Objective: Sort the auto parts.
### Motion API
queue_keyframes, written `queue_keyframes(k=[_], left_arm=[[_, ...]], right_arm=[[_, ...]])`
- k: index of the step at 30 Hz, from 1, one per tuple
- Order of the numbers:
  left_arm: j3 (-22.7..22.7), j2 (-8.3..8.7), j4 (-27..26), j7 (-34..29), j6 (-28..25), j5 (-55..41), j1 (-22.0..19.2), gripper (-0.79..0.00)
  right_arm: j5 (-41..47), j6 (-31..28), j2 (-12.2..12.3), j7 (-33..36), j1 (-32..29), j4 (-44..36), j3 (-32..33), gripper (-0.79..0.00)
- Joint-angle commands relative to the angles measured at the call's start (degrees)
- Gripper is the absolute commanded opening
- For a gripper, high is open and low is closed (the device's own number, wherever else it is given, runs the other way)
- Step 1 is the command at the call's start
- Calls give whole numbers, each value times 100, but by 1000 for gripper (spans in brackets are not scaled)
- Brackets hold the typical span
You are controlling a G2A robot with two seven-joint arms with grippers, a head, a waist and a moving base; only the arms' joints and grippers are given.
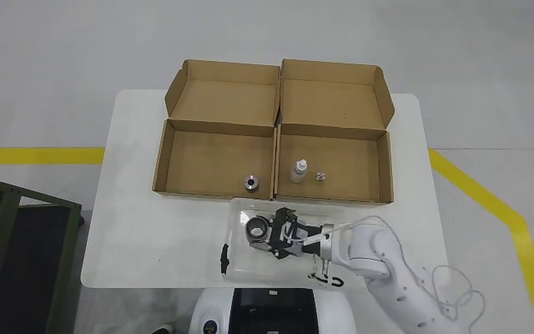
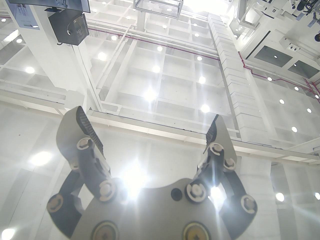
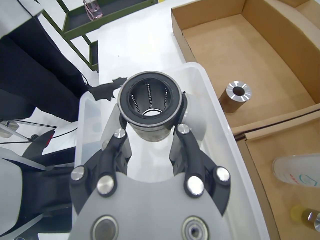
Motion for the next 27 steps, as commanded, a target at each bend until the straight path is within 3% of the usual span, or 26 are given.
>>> queue_keyframes(k=[1, 13, 27], left_arm=[[0, 0, 0, 0, 0, 0, 0, 0], [0, 0, 0, 0, 0, 0, 0, 0], [0, 0, 0, 0, 0, 0, 0, 0]], right_arm=[[225, -27, 13, -85, -46, -64, 55, -785], [1297, -223, 73, -702, -158, -41, 412, -785], [1847, -150, 160, -1552, -593, -904, 1143, -785]])
